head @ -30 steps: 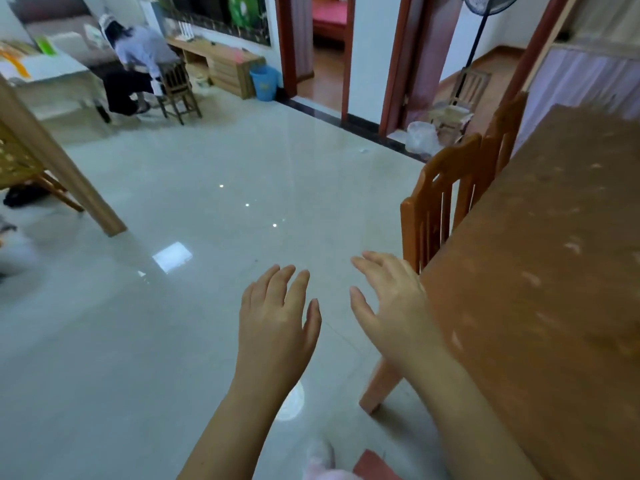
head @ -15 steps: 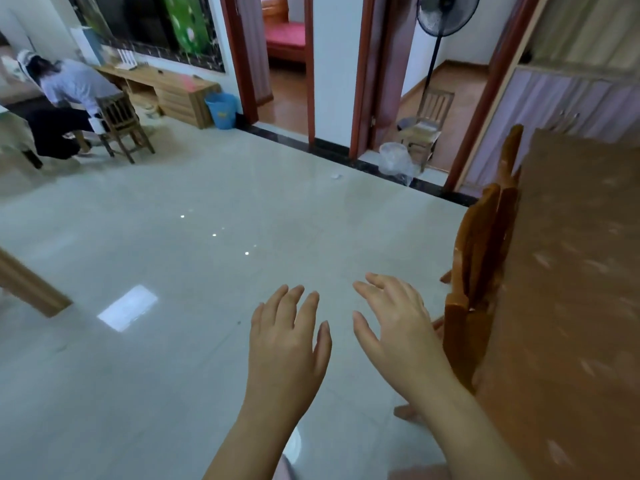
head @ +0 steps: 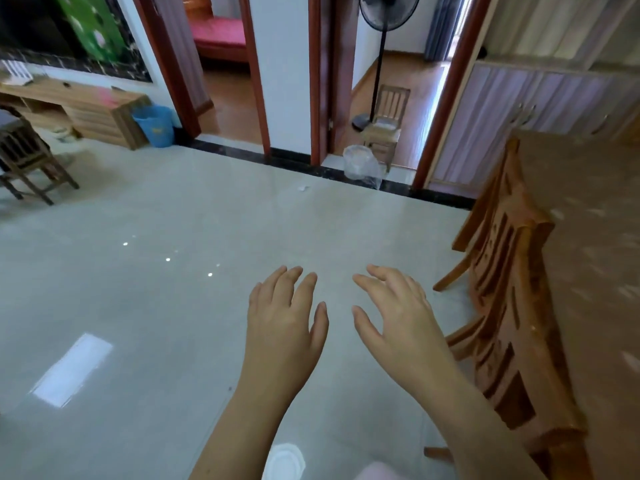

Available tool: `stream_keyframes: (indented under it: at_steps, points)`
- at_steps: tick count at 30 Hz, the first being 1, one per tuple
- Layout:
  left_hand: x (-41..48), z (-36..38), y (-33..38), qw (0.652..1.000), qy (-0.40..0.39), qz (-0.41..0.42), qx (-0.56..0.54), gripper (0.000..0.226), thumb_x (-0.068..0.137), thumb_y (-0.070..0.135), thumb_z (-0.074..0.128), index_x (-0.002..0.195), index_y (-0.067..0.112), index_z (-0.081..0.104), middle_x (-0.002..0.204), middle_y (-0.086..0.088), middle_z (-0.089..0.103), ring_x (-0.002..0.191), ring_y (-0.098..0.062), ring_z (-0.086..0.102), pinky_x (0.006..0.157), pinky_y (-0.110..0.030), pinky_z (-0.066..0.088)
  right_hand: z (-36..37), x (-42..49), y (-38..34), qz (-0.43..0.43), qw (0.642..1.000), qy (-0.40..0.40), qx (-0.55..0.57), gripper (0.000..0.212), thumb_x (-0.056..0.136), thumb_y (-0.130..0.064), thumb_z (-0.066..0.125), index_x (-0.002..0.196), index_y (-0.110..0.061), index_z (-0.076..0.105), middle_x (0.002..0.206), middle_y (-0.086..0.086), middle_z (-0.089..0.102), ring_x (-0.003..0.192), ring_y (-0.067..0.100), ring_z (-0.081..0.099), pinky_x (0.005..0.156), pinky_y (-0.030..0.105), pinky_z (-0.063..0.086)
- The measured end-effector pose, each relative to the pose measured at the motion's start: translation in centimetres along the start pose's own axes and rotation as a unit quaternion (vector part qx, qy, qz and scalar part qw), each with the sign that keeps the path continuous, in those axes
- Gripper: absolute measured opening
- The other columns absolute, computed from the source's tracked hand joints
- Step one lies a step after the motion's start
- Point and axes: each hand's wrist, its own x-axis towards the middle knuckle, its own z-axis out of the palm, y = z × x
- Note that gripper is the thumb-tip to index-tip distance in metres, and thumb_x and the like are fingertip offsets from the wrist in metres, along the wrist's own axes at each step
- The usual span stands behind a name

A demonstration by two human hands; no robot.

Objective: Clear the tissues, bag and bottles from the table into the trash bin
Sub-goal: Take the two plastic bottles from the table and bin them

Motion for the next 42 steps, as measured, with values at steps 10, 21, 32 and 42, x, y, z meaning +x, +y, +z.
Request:
stream_keyframes:
  at_steps: [10, 21, 32, 42]
  points:
    - [17.1, 12.2, -0.3, 0.995, -0.065, 0.073, -0.037, 0.039, 0.084, 0.030, 0.042, 0.110, 0.007, 0.060, 0.111, -0.013, 0.065, 0.109, -0.034, 0.057, 0.089, -0.051, 0.047, 3.0, 15.5, 10.3, 0.089, 0.995, 0.048, 0.005, 0.048, 0.082, -0.041, 0.040, 0.113, -0.011, 0.061, 0.118, 0.014, 0.061, 0.109, 0.033, 0.055, 0.091, 0.054, 0.045]
    - [38.4, 24.9, 3.2, 0.985, -0.090, 0.136, -0.056, 0.042, 0.084, 0.032, 0.038, 0.113, 0.009, 0.060, 0.113, -0.011, 0.064, 0.109, -0.030, 0.057, 0.094, -0.044, 0.042, 0.3, 33.6, 23.2, 0.138, 0.972, 0.172, -0.080, 0.036, 0.076, -0.026, 0.056, 0.106, -0.008, 0.064, 0.110, 0.015, 0.066, 0.101, 0.034, 0.061, 0.086, 0.058, 0.047]
    - [58.1, 38.4, -1.6, 0.978, -0.096, 0.151, -0.106, 0.043, 0.084, 0.032, 0.039, 0.111, 0.007, 0.060, 0.113, -0.014, 0.064, 0.109, -0.033, 0.057, 0.093, -0.045, 0.043, 4.2, 54.1, 32.0, 0.155, 0.965, 0.168, -0.130, 0.039, 0.077, -0.028, 0.056, 0.110, -0.009, 0.063, 0.114, 0.014, 0.065, 0.105, 0.032, 0.059, 0.090, 0.038, 0.034]
    - [75.5, 48.3, -3.5, 0.972, -0.104, 0.144, -0.151, 0.038, 0.083, 0.028, 0.049, 0.112, 0.006, 0.060, 0.112, -0.015, 0.063, 0.106, -0.034, 0.056, 0.092, -0.047, 0.042, 4.8, 71.3, 38.6, 0.122, 0.969, 0.168, -0.134, 0.043, 0.083, -0.030, 0.041, 0.113, -0.005, 0.059, 0.111, 0.015, 0.063, 0.104, 0.029, 0.057, 0.087, 0.046, 0.050]
